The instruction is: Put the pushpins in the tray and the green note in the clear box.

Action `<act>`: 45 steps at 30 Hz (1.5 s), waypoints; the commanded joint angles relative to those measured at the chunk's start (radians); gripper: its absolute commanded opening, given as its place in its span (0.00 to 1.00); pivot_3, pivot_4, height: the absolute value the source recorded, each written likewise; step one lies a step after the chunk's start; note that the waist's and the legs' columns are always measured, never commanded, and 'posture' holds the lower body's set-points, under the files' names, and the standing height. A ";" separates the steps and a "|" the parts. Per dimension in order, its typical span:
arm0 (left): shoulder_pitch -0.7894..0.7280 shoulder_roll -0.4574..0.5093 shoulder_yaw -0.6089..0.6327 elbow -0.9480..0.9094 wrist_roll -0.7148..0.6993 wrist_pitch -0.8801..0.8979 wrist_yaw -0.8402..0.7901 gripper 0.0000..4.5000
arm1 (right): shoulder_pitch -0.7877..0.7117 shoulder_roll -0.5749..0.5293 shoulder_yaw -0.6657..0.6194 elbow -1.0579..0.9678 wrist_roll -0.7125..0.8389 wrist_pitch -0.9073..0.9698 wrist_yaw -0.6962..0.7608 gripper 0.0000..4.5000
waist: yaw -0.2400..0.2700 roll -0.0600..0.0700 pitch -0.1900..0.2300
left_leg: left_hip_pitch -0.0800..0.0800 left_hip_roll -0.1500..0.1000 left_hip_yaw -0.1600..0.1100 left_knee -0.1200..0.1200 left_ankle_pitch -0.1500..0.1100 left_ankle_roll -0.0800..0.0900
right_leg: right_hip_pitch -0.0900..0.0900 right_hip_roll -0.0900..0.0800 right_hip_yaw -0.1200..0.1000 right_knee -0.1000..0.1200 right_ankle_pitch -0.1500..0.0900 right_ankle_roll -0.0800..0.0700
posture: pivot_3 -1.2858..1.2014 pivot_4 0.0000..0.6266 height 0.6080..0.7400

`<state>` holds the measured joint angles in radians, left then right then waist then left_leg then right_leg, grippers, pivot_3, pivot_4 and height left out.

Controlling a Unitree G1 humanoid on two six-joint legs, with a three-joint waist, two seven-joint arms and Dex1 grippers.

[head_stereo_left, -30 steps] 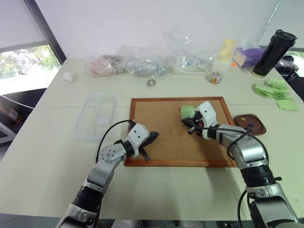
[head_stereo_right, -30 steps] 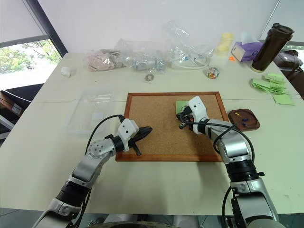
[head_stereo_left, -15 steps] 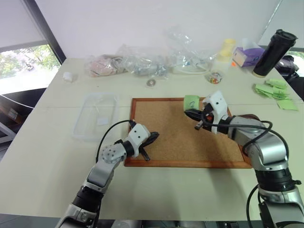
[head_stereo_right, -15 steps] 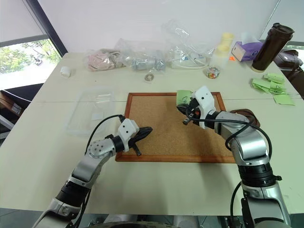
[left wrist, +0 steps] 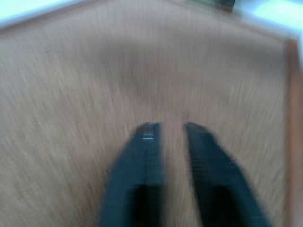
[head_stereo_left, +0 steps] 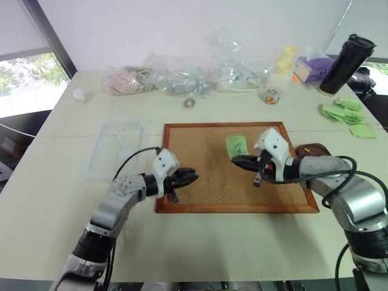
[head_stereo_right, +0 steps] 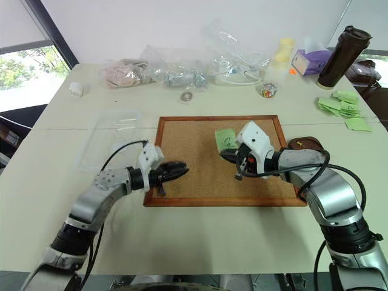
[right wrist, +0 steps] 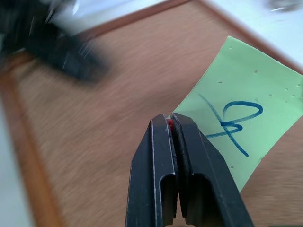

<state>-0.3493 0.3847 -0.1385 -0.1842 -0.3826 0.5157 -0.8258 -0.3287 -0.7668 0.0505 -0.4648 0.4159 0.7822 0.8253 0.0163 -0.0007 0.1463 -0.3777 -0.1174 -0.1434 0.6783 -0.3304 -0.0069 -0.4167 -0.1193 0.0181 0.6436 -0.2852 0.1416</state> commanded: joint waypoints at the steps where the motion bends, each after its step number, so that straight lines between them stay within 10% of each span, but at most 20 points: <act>1: -0.078 -0.034 0.069 -0.061 -0.133 0.110 0.019 0.69 | -0.001 -0.038 0.016 -0.057 -0.027 -0.054 0.020 0.00 | -0.003 0.000 0.000 | 0.000 0.000 0.000 0.000 0.000 0.000 | 0.000 0.000 0.000 0.000 0.000 0.000 | 0.52 0.24 0.93; 3: -0.114 -0.063 0.086 -0.044 -0.166 0.145 0.042 0.89 | 0.007 -0.055 0.033 -0.065 -0.049 -0.082 0.032 0.00 | -0.002 -0.001 0.000 | 0.001 -0.001 0.001 0.000 0.000 0.000 | 0.000 0.000 0.000 0.000 0.000 0.000 | 0.52 0.24 0.93; 23: -0.141 -0.247 0.055 0.104 -0.208 0.187 0.138 0.89 | -0.045 -0.062 0.074 -0.171 -0.069 -0.130 0.056 0.00 | 0.000 -0.005 0.003 | 0.001 -0.001 0.001 0.001 0.000 0.000 | 0.000 0.000 0.000 0.001 0.000 0.000 | 0.52 0.24 0.93; 26: -0.138 -0.256 0.059 0.100 -0.221 0.196 0.140 0.71 | -0.043 -0.062 0.074 -0.173 -0.069 -0.127 0.056 0.00 | -0.001 -0.005 0.003 | 0.001 -0.001 0.001 0.001 0.000 0.000 | 0.000 0.000 0.000 0.001 0.000 0.000 | 0.52 0.24 0.93; 32: -0.134 -0.247 0.065 0.084 -0.239 0.213 0.140 0.04 | -0.041 -0.060 0.078 -0.166 -0.083 -0.133 0.050 0.00 | -0.001 -0.005 0.003 | 0.001 -0.001 0.001 0.001 0.000 0.000 | 0.000 0.000 0.000 0.001 0.000 0.000 | 0.52 0.24 0.93; 45: -0.123 -0.195 0.029 0.114 -0.155 0.119 0.118 0.01 | -0.056 -0.043 -0.031 -0.155 -0.019 -0.071 0.003 0.00 | -0.001 -0.005 0.003 | 0.001 -0.001 0.001 0.001 0.000 0.000 | 0.000 0.000 0.000 0.002 0.000 0.000 | 0.52 0.24 0.93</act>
<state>-0.4757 0.1747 -0.1146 -0.0611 -0.5627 0.6700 -0.7021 -0.3636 -0.8061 0.0883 -0.5977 0.3704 0.6973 0.8400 0.0154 -0.0052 0.1495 -0.3768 -0.1184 -0.1423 0.6793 -0.3302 -0.0073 -0.4166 -0.1189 0.0179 0.6451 -0.2851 0.1417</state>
